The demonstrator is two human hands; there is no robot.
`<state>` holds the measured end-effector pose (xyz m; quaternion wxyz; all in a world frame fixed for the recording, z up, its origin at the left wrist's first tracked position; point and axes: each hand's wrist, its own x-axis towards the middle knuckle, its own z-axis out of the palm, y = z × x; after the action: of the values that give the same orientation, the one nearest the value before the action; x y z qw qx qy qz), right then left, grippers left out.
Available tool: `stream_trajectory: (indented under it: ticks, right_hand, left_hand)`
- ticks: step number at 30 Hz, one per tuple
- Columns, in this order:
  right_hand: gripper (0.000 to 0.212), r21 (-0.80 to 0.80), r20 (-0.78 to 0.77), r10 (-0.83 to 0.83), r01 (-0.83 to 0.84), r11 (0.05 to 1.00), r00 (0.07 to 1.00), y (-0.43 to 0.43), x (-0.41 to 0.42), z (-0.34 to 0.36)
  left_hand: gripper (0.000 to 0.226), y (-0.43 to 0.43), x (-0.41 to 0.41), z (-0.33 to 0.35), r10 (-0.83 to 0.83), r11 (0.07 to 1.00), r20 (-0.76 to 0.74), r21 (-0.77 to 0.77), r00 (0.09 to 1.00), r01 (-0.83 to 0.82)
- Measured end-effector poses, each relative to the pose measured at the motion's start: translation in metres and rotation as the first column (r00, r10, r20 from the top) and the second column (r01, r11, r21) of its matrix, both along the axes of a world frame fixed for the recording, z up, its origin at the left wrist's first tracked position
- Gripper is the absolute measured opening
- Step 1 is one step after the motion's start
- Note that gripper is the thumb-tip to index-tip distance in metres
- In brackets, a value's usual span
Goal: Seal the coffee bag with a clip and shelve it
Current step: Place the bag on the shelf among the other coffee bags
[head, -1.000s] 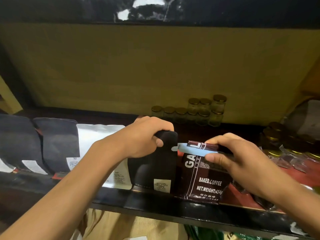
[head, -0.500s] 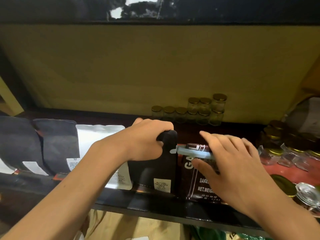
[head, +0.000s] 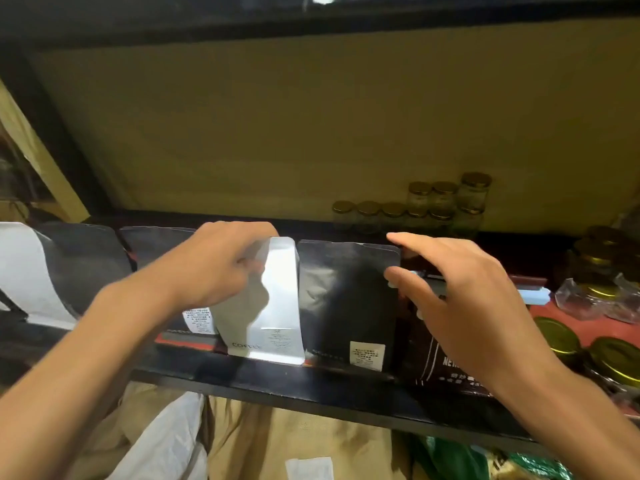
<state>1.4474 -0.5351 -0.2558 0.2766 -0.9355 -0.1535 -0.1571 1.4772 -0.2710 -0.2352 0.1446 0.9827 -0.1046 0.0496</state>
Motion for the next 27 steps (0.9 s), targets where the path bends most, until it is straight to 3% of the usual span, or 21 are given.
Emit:
stream_trajectory:
  ticks: [4, 6, 11, 18, 27]
  right_hand:
    - [0.02, 0.063, 0.077, -0.085, 0.08, 0.995, 0.993, 0.011, 0.01, -0.008]
    - [0.014, 0.088, 0.082, -0.12, 0.113, 0.99, 0.989, 0.013, 0.012, -0.011]
    - [0.014, 0.095, 0.054, -0.141, 0.135, 0.986, 0.989, 0.016, 0.012, -0.012]
    - [0.02, 0.026, 0.031, -0.139, 0.138, 0.99, 0.99, 0.015, 0.011, -0.012]
    - [0.013, -0.057, 0.022, -0.154, 0.155, 0.986, 0.988, 0.014, 0.01, -0.01]
  left_hand:
    - [0.016, -0.001, 0.005, -0.004, 0.009, 0.995, 0.022, -0.104, 1.0, -0.007]
    - [0.017, 0.002, 0.008, -0.006, -0.014, 0.993, 0.027, -0.117, 1.0, 0.017]
    - [0.016, 0.003, 0.014, -0.005, -0.066, 0.988, 0.027, -0.14, 0.997, 0.069]
    - [0.025, 0.003, 0.016, -0.009, -0.018, 0.991, -0.018, -0.134, 1.0, 0.015]
    - [0.02, 0.005, 0.016, -0.015, -0.057, 0.986, 0.019, -0.156, 0.998, 0.059]
